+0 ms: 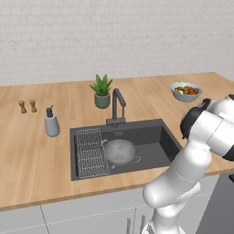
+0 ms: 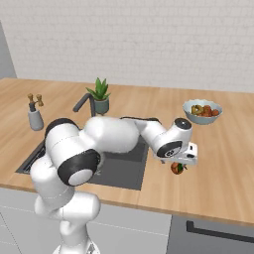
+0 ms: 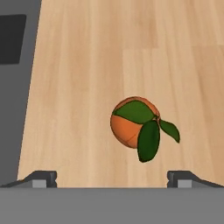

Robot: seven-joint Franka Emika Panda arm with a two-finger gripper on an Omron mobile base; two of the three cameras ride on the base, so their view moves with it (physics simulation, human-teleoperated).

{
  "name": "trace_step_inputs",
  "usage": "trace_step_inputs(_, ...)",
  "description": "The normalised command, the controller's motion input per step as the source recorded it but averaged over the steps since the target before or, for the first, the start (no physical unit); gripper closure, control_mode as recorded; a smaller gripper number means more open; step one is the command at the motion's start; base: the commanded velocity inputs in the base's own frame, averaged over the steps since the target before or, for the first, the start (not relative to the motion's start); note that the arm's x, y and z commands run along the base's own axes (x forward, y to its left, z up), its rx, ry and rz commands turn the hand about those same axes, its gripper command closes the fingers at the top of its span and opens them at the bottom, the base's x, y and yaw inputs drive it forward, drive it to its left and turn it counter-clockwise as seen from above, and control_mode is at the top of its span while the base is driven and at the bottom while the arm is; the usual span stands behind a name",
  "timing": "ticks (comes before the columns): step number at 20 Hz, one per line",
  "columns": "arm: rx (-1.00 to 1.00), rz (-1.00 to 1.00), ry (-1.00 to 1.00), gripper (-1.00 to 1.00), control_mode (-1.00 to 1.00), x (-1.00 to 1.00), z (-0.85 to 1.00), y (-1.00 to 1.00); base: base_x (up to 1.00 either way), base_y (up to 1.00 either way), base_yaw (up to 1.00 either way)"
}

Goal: Put the colander in the sink, put the orange in the colander, and turn on the sink faucet and pour water over the colander.

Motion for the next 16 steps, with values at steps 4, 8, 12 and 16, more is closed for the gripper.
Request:
trace_step_inputs(4,0.00,0.00,0.00,-1.00,-1.00,0.23,-0.26,-0.01,0.00,0.00,0.00)
trace_step_inputs(8,0.00,0.00,0.00,-1.00,-1.00,0.17,-0.31,-0.05,0.00,0.00,0.00)
trace_step_inputs(12,0.00,0.00,0.00,-1.00,-1.00,0.08,-0.29,-0.11,0.00,0.00,0.00)
trace_step_inputs(16,0.00,0.00,0.00,-1.00,-1.00,0.03,-0.13,-0.07,0.00,0.00,0.00)
